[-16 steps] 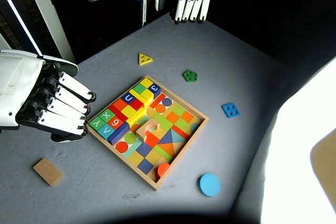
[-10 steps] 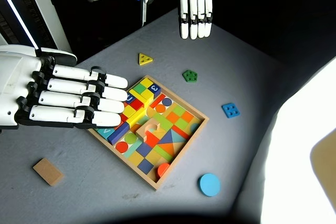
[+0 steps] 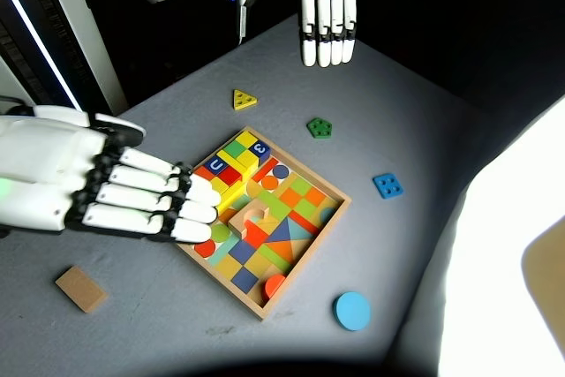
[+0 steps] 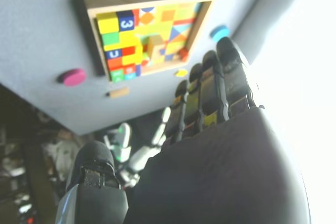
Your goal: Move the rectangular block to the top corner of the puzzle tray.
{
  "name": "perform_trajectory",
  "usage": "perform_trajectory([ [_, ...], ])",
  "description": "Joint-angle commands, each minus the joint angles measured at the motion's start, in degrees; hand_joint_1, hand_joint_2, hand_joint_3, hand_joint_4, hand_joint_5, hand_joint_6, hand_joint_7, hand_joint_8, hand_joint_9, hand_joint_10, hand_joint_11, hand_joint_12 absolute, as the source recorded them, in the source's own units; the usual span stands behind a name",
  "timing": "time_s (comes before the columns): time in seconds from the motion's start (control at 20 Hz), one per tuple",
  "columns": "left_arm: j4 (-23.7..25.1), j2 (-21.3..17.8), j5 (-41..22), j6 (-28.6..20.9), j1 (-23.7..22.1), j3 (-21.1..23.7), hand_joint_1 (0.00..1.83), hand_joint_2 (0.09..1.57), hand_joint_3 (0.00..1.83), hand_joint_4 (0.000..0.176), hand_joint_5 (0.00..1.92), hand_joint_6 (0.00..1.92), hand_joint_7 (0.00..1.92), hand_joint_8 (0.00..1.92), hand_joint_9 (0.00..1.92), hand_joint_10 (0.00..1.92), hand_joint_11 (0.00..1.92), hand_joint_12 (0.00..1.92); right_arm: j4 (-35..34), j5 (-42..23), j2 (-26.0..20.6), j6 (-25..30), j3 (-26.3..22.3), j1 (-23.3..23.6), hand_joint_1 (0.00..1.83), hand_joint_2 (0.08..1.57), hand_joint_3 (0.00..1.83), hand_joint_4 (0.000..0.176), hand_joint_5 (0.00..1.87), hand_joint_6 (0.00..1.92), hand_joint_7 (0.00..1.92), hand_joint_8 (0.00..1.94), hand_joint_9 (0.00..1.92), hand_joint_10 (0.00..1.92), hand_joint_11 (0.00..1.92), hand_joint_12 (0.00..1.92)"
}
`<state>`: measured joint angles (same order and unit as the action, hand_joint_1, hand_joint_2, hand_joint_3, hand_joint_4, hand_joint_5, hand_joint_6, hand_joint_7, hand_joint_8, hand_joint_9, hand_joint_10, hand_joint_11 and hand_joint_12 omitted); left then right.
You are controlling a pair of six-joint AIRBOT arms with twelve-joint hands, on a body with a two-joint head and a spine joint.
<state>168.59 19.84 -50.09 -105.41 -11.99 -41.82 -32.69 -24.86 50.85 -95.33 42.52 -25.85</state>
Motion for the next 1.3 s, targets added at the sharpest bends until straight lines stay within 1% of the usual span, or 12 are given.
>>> perform_trajectory([
  [0.0,-0.3,-0.2,4.8,-0.1,-0.5,-0.3,0.00,1.12,0.00,0.036,0.00,0.00,0.08,0.00,0.08,0.01,0.00,0.41,0.0,-5.9,0.4,-0.6,0.4,0.9,0.00,1.10,0.00,0.000,0.80,0.11,0.08,0.01,0.00,0.00,0.00,0.00],
  [0.1,-0.3,-0.1,4.8,-0.1,-0.5,-1.1,0.00,1.12,0.00,0.041,0.00,0.00,0.08,0.00,0.09,0.01,0.00,0.42,-8.4,-7.1,4.6,-6.8,1.8,1.3,0.00,1.10,0.00,0.000,0.89,0.09,0.11,0.01,0.00,0.00,0.00,0.00],
  [0.15,-0.3,0.0,4.8,-0.1,-0.5,-1.3,0.00,1.12,0.00,0.037,0.00,0.00,0.07,0.00,0.07,0.00,0.00,0.38,-11.0,-8.0,6.4,-9.5,2.5,1.4,0.00,1.10,0.00,0.000,0.87,0.07,0.10,0.00,0.00,0.00,0.00,0.00],
  [0.25,-0.3,0.0,4.8,-0.1,-0.4,-1.6,0.00,1.12,0.00,0.019,0.00,0.00,0.08,0.00,0.08,0.01,0.00,0.37,-13.3,-8.8,9.5,-10.3,4.0,1.9,0.00,1.11,0.00,0.000,0.84,0.06,0.09,0.00,0.00,0.00,0.00,0.00],
  [0.45,-0.3,-0.1,4.8,-0.2,0.0,-1.2,0.00,1.11,0.00,0.014,0.01,0.00,0.07,0.00,0.04,0.01,0.00,0.26,-13.7,-12.5,14.5,-10.3,7.0,3.0,0.00,1.12,0.01,0.000,0.81,0.04,0.06,0.00,0.00,0.00,0.00,0.00],
  [0.5,-0.3,-0.1,4.8,-0.2,0.2,-1.3,0.00,1.12,0.00,0.006,0.00,0.00,0.06,0.00,0.03,0.00,0.00,0.23,-13.7,-13.0,15.7,-10.1,8.0,3.0,0.00,1.12,0.01,0.000,0.80,0.04,0.05,0.00,0.00,0.00,0.00,0.00],
  [0.7,-0.3,0.0,4.8,-0.2,0.2,-1.1,0.00,1.12,0.00,0.031,0.00,0.00,0.07,0.00,0.06,0.01,0.00,0.33,-13.7,-12.9,17.7,-9.2,10.1,2.1,0.00,1.12,0.01,0.000,0.82,0.04,0.09,0.01,0.00,0.00,0.00,0.00],
  [0.9,-0.3,-0.1,4.8,-0.2,0.2,-0.9,0.00,1.12,0.00,0.025,0.00,0.00,0.05,0.00,0.05,0.00,0.00,0.30,-13.7,-12.7,18.7,-10.3,11.2,0.8,0.00,1.12,0.01,0.000,0.82,0.04,0.08,0.01,0.00,0.00,0.00,0.00],
  [0.95,-0.3,-0.1,4.8,-0.2,0.3,-0.7,0.00,1.12,0.00,0.023,0.03,0.01,0.06,0.00,0.07,0.01,0.00,0.35,-13.7,-12.4,18.8,-10.3,11.3,0.7,0.00,1.12,0.01,0.000,0.80,0.03,0.05,0.00,0.00,0.00,0.00,0.00],
  [1.15,-0.2,-0.3,4.8,-0.2,0.4,-0.4,0.00,1.12,0.00,0.042,0.00,0.00,0.06,0.00,0.07,0.00,0.00,0.35,-13.7,-11.8,19.3,-10.3,11.5,-0.2,0.00,1.13,0.01,0.000,0.79,0.02,0.11,0.02,0.00,0.00,0.00,0.00],
  [1.2,-0.2,-0.3,4.8,-0.2,0.4,-0.2,0.00,1.13,0.00,0.036,0.00,0.00,0.06,0.00,0.07,0.00,0.00,0.33,-13.7,-11.8,19.6,-10.3,11.7,-0.4,0.00,1.13,0.01,0.000,0.81,0.03,0.11,0.02,0.00,0.00,0.00,0.00],
  [1.25,-0.2,-0.3,4.8,-0.2,0.4,0.0,0.00,1.13,0.00,0.038,0.00,0.00,0.06,0.00,0.07,0.00,0.00,0.32,-13.7,-11.8,20.1,-10.3,12.3,-0.6,0.00,1.12,0.00,0.000,0.82,0.03,0.11,0.02,0.00,0.00,0.00,0.00],
])
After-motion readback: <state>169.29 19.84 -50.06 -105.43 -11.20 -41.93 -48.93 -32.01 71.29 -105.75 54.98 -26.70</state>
